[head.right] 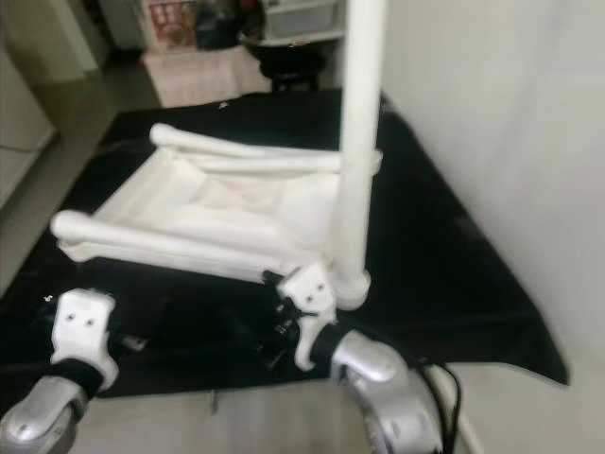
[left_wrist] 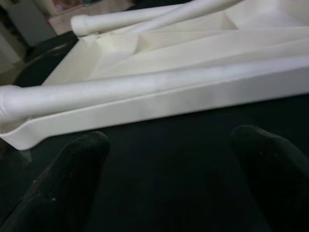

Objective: Building children table

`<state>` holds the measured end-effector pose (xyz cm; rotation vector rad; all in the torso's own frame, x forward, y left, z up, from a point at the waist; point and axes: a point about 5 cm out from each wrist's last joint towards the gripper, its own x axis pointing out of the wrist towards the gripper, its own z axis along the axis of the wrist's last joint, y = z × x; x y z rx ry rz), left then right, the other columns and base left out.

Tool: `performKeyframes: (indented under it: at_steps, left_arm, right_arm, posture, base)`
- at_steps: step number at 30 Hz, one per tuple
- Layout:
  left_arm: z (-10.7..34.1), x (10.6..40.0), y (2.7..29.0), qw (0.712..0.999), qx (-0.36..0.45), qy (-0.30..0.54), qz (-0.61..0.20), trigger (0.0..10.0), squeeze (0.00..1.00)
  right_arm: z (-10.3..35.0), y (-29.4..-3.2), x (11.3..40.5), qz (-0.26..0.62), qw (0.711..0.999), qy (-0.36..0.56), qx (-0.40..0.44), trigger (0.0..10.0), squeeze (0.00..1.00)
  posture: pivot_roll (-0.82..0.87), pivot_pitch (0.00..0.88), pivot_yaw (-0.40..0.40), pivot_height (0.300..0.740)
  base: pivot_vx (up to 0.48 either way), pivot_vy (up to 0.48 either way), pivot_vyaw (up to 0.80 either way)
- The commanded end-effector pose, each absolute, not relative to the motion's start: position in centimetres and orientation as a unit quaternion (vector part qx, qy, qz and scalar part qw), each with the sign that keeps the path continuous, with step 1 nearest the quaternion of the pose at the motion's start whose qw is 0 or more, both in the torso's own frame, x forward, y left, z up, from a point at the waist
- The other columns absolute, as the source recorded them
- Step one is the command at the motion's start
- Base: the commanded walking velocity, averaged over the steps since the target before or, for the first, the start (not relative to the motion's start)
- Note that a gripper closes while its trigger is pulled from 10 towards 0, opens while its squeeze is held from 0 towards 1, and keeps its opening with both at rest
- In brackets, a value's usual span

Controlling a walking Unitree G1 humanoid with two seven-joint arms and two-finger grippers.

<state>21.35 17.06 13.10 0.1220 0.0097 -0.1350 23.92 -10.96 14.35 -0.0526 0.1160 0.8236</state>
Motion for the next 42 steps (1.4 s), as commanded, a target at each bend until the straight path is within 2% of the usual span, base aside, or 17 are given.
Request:
performKeyframes:
  at_steps: [1, 16, 26, 38, 42]
  left_arm:
    - [12.7, 21.2, 17.7, 0.996, 0.070, 0.021, -0.058, 10.0, 0.00]
    - [12.8, 21.3, 17.6, 0.995, 0.065, 0.016, -0.069, 10.0, 0.00]
    - [13.1, 21.3, 17.4, 0.995, 0.072, 0.004, -0.075, 10.0, 0.00]
    - [13.0, 21.4, 17.2, 0.995, 0.066, 0.002, -0.076, 10.0, 0.00]
    - [12.9, 21.5, 17.1, 0.994, 0.070, 0.000, -0.084, 10.0, 0.00]
  right_arm:
    - [14.5, -10.1, 23.8, 0.414, 0.909, 0.048, -0.015, 10.0, 0.00]
    - [14.7, -10.0, 25.4, 0.370, 0.928, 0.030, -0.033, 10.0, 0.00]
    - [14.9, -10.0, 27.4, 0.301, 0.953, 0.022, -0.027, 10.0, 0.00]
    - [14.5, -9.8, 28.8, 0.273, 0.961, 0.028, -0.019, 10.0, 0.00]
    - [14.2, -9.7, 28.9, 0.279, 0.960, 0.033, -0.009, 10.0, 0.00]
  posture:
    - [-0.12, 0.075, 0.086, 0.740]
    - [-0.12, 0.074, 0.087, 0.740]
    - [-0.11, 0.071, 0.087, 0.740]
    - [-0.11, 0.061, 0.081, 0.740]
    - [-0.11, 0.055, 0.077, 0.740]
  base:
    - [0.000, 0.480, 0.00]
    - [0.000, 0.480, 0.00]
    - [0.000, 0.000, 0.00]
    - [0.000, 0.000, 0.00]
    - [0.000, 0.000, -0.80]
